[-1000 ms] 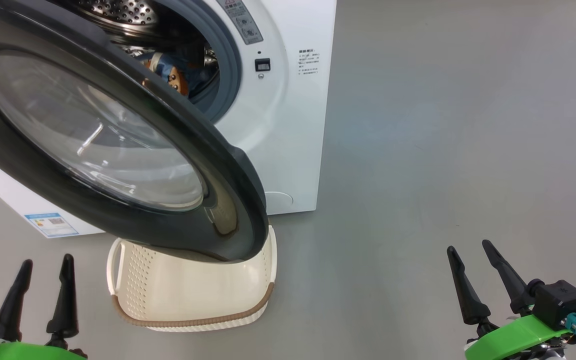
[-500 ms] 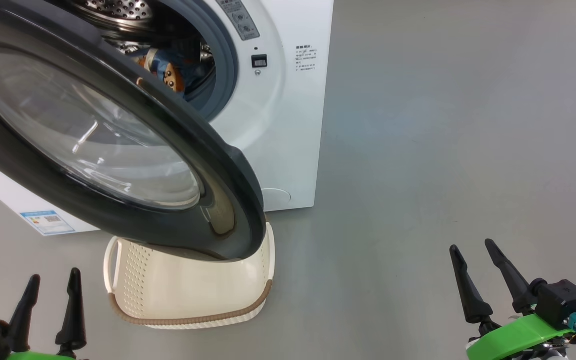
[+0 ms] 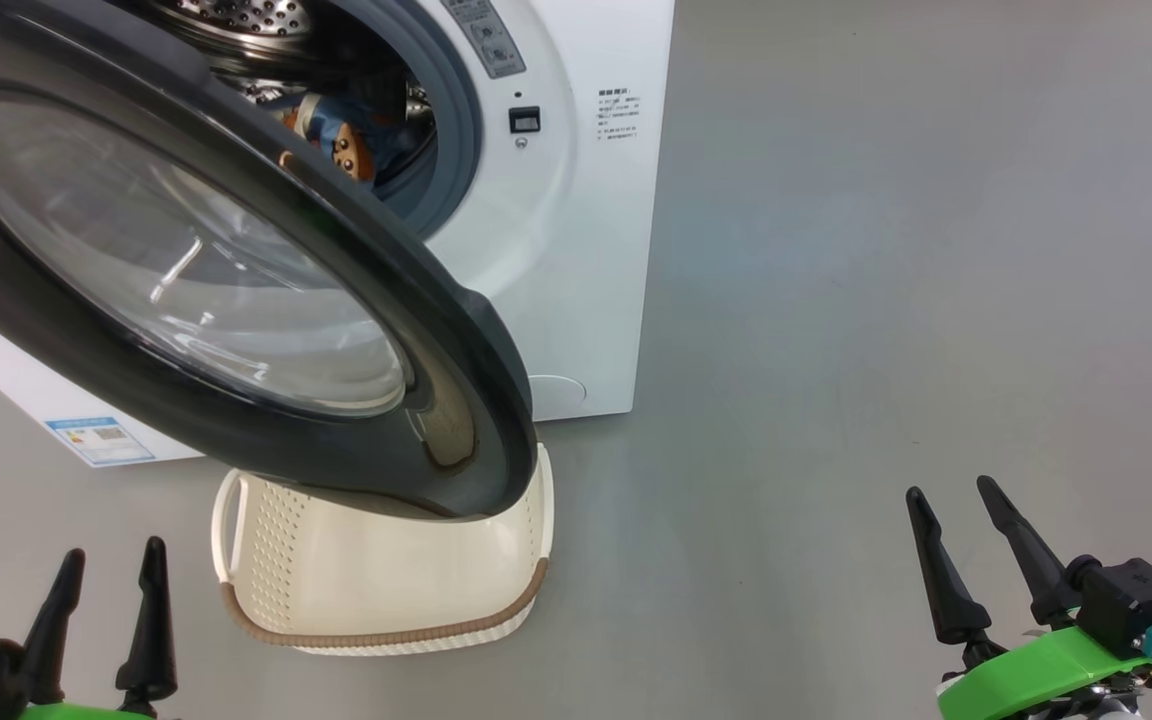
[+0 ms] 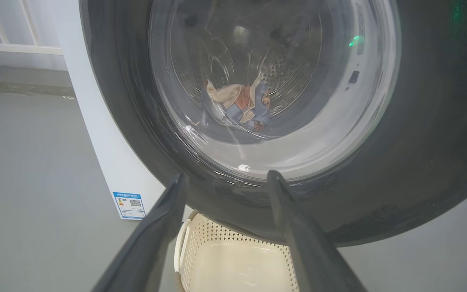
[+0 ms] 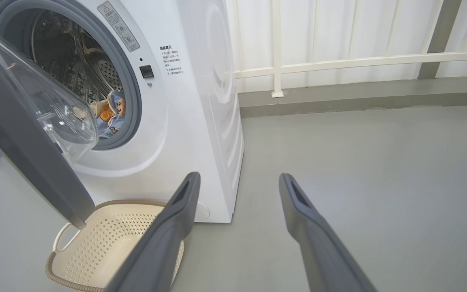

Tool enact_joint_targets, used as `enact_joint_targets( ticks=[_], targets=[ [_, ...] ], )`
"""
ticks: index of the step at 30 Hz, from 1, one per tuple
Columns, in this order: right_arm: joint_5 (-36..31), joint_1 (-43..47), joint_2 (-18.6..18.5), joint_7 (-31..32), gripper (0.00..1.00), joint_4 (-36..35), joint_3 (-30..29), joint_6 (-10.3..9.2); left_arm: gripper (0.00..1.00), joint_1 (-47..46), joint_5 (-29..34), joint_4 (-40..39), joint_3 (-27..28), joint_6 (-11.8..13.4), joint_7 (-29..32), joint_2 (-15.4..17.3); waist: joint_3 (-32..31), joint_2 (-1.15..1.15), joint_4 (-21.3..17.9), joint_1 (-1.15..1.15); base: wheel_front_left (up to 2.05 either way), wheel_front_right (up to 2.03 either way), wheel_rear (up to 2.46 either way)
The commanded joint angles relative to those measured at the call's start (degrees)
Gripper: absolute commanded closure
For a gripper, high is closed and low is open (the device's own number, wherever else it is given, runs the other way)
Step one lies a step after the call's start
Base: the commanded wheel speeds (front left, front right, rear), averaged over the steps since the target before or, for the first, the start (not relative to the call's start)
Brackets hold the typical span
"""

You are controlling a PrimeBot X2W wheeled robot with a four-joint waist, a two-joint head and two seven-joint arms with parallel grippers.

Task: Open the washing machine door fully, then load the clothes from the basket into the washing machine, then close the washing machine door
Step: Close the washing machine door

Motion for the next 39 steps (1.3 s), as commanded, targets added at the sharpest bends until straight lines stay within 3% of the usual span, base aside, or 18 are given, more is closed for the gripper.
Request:
enact_joint_targets(
  ticks=[1, 3, 4, 5, 15, 26, 33, 39],
  targets=[
    [-0.47, -0.82, -0.44, -0.28, 0.00, -1.48, 1.18, 0.09, 0.00, -1.35, 0.57, -1.28, 1.96, -0.09, -0.37, 1.12, 0.01, 0.00, 0.06, 0.00, 0.00, 0.00, 0.00],
    [-0.52, -0.87, -0.35, -0.28, 0.54, -1.56, 1.23, 0.09, 0.00, -1.44, 0.60, -1.33, 1.68, -0.09, -0.37, 0.93, -0.01, 0.00, 0.26, 0.00, 0.00, 0.00, 0.00],
    [-0.50, -0.95, -0.31, -0.28, 0.69, -1.58, 1.27, 0.09, 0.00, -1.46, 0.58, -1.38, 1.53, -0.09, -0.37, 0.80, -0.03, 0.00, 0.39, 0.00, 0.00, 0.00, 0.00],
    [-0.44, -1.05, -0.25, -0.28, 0.99, -1.59, 1.32, 0.09, 0.00, -1.48, 0.52, -1.44, 1.41, -0.09, -0.37, 0.65, -0.07, 0.00, 0.54, 0.00, 0.00, 0.00, 0.00],
    [0.25, -3.91, 0.35, -0.28, 1.00, -1.34, 3.91, 0.09, 0.00, -2.19, -0.06, -1.57, -0.17, -0.09, -0.37, -1.38, -0.57, 0.00, 4.21, 0.00, 0.00, 0.00, 0.00],
    [1.50, -13.21, 2.93, -0.28, 1.00, 1.28, 8.98, 0.09, 0.00, -2.71, -0.66, -1.69, -1.91, -0.09, -0.37, -3.66, -1.43, 0.00, 8.91, 0.00, 0.00, 0.00, 0.00],
    [2.67, -19.31, 4.28, -0.28, 1.00, -2.72, 11.26, 0.09, 0.00, -2.54, -0.97, -2.37, -2.66, -0.09, -0.37, -4.31, -1.73, 0.00, 10.18, 0.00, 0.00, 0.00, 0.00],
    [3.16, -22.94, 5.08, -0.28, 1.00, -10.29, 15.00, 0.09, 0.00, -2.33, -0.79, -4.13, -2.88, -0.09, -0.37, -4.76, -1.97, 0.00, 10.83, 0.00, 0.00, 0.00, 0.00]
  ],
)
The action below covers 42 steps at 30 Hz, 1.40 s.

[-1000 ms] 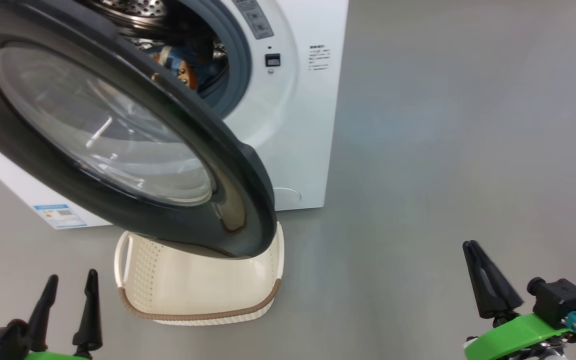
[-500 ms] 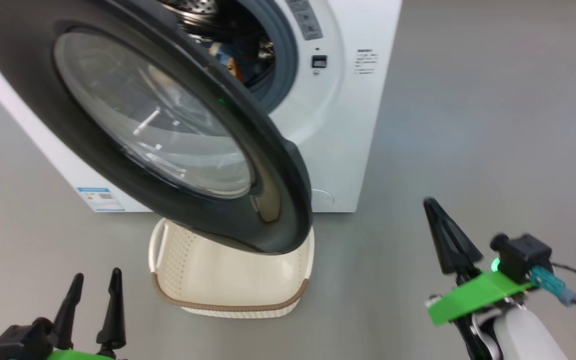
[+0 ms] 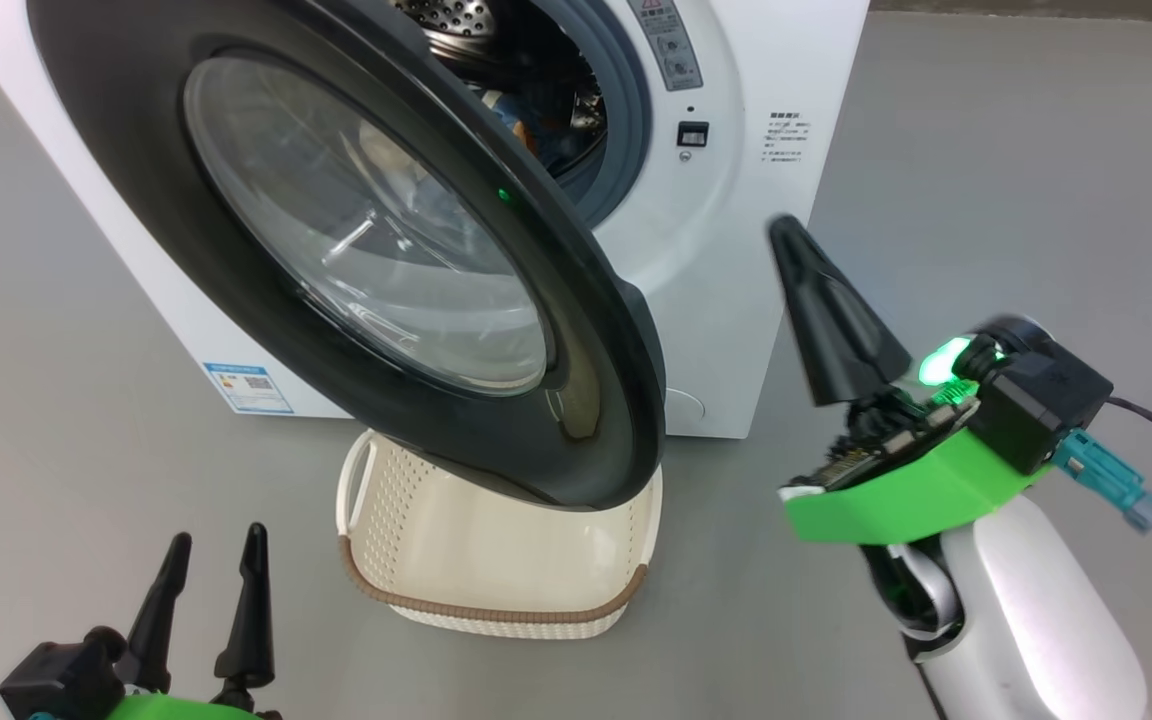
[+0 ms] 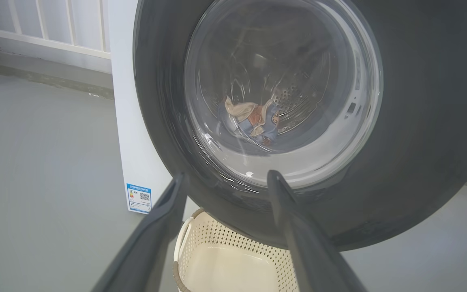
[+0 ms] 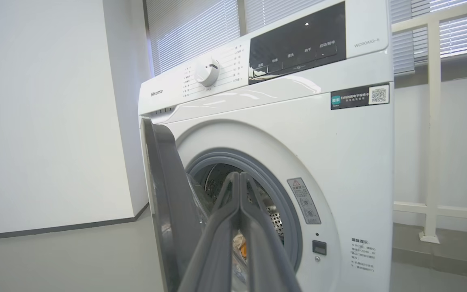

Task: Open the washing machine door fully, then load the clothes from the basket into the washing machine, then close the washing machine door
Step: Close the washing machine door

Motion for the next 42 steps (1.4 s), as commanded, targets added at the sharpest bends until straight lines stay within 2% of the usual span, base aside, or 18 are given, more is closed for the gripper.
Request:
enact_joint_targets(
  ticks=[1, 7, 11, 22, 33, 42],
  targets=[
    [1.21, -2.05, 1.18, -0.26, 1.00, -4.00, 3.00, 0.09, 0.00, -1.75, -0.10, -2.23, 1.87, -0.09, -0.37, 0.62, -0.04, 0.00, 0.27, 0.00, 0.00, 0.00, 0.00],
    [1.59, -2.31, 1.51, -0.26, 1.00, -8.00, 7.70, 0.09, 0.00, -1.90, -0.03, -3.13, 1.65, -0.09, -0.37, 0.53, 0.16, 0.00, 0.82, 0.00, 0.00, 0.00, 0.00],
    [2.11, -1.67, 1.67, -0.26, 1.00, -8.02, 12.58, 0.09, 0.00, -2.00, 0.00, -3.61, 1.45, -0.09, -0.37, 0.42, 0.62, 0.00, 1.27, 0.00, 0.00, 0.00, 0.00],
    [3.34, 0.10, 1.50, -0.26, 1.00, 0.87, 20.94, 0.09, 0.00, -2.72, -0.38, -3.95, 1.26, -0.09, -0.37, -0.36, 2.60, 0.00, 2.94, 0.00, 0.00, 0.00, 0.00],
    [4.27, 0.32, 0.93, -0.26, 1.00, 10.38, 20.50, 0.09, 0.00, -4.23, -0.70, -3.98, 1.48, -0.09, -0.37, -1.19, 5.01, 0.00, 3.71, 0.00, 0.00, 0.00, 0.00],
    [4.41, -0.60, 1.02, -0.26, 1.00, 16.24, 17.66, 0.09, 0.00, -5.42, -0.95, -3.90, 1.00, -0.09, -0.37, -1.82, 6.70, 0.00, 3.94, 0.00, 0.00, 0.00, 0.00]
  ],
)
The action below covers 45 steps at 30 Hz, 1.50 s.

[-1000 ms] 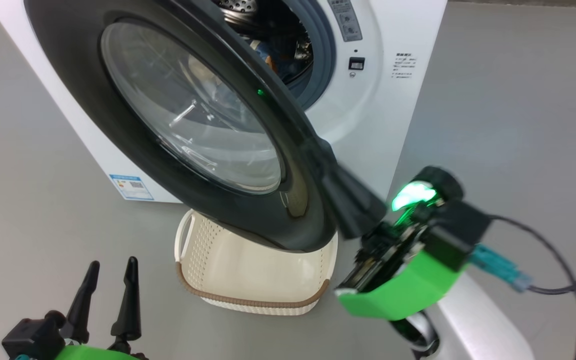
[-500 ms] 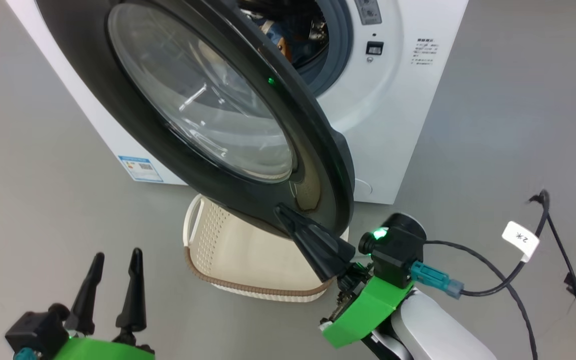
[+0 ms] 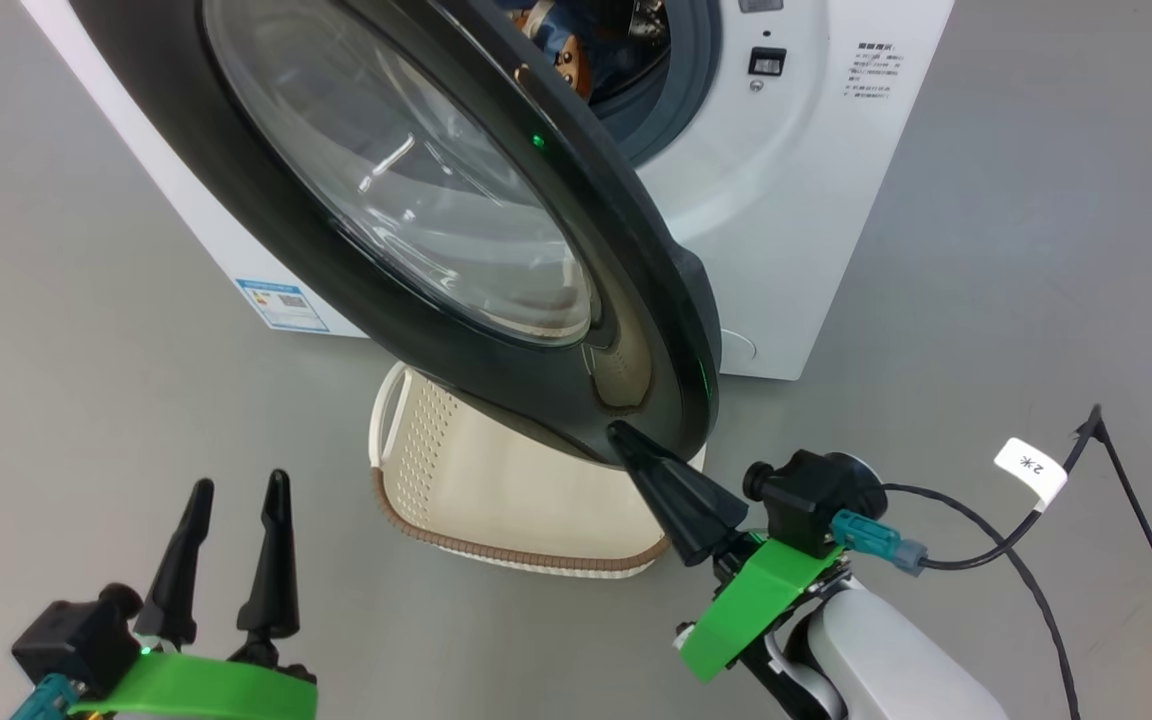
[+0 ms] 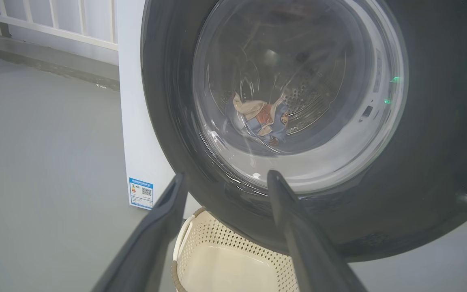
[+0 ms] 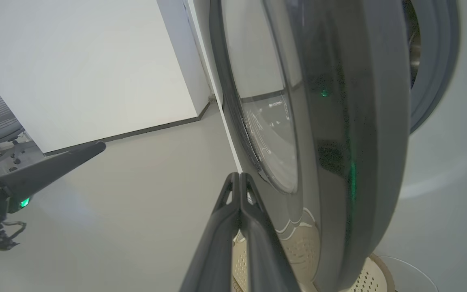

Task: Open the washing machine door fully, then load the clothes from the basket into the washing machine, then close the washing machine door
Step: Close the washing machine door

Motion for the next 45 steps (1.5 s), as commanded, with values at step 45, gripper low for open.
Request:
enact_joint_targets(
  ticks=[45],
  targets=[
    [-5.15, -15.34, -1.30, -0.27, 1.00, 1.52, -23.50, 0.09, 0.00, -12.13, -2.39, -3.19, -3.78, -0.09, -0.37, -2.08, 13.21, 0.00, 5.77, 0.00, 0.00, 0.00, 0.00]
  ],
)
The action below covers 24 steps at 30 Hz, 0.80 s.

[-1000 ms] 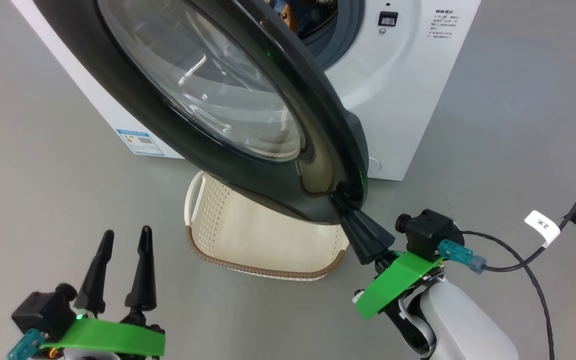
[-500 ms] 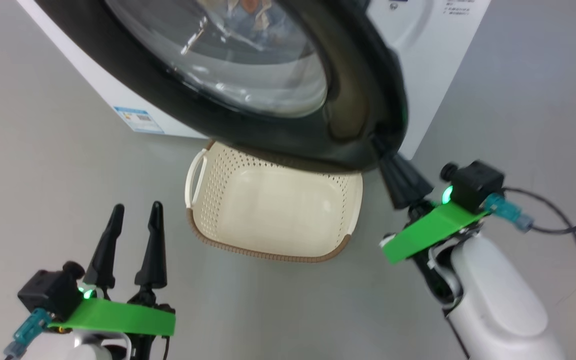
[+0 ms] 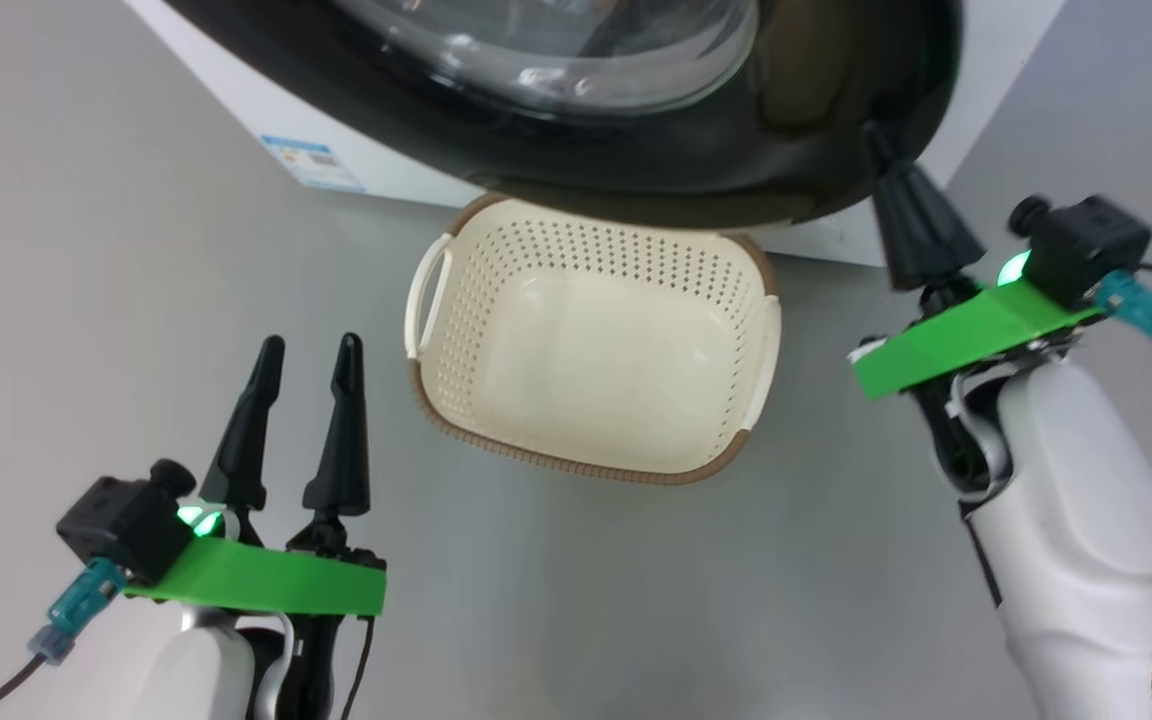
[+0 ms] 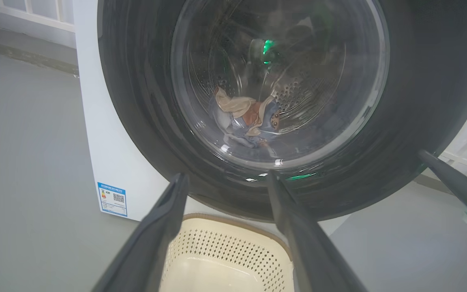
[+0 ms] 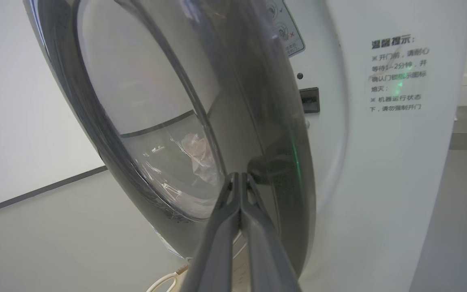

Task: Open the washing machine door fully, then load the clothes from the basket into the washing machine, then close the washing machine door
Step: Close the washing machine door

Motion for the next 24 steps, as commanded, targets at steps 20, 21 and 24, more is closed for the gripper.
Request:
enact_joint_targets(
  ticks=[20, 21, 24],
  targets=[
    [-3.79, -11.74, 0.57, -0.27, 1.00, -0.03, -7.34, 0.07, 0.00, -4.68, -0.79, -2.21, -0.17, -0.09, -0.36, 0.24, 6.64, 0.00, 3.87, 0.00, 0.00, 0.00, 0.00],
    [-3.98, -12.01, 0.70, -0.27, 1.00, -0.09, -7.58, 0.07, 0.00, -4.82, -0.80, -2.23, -0.23, -0.09, -0.36, 0.23, 6.77, 0.00, 3.91, 0.00, 0.00, 0.00, 0.00],
    [-4.31, -12.40, 1.02, -0.27, 1.00, -0.16, -7.71, 0.07, 0.00, -5.09, -0.86, -2.18, -0.30, -0.09, -0.36, 0.22, 6.98, 0.00, 3.95, 0.00, 0.00, 0.00, 0.00]
  ],
)
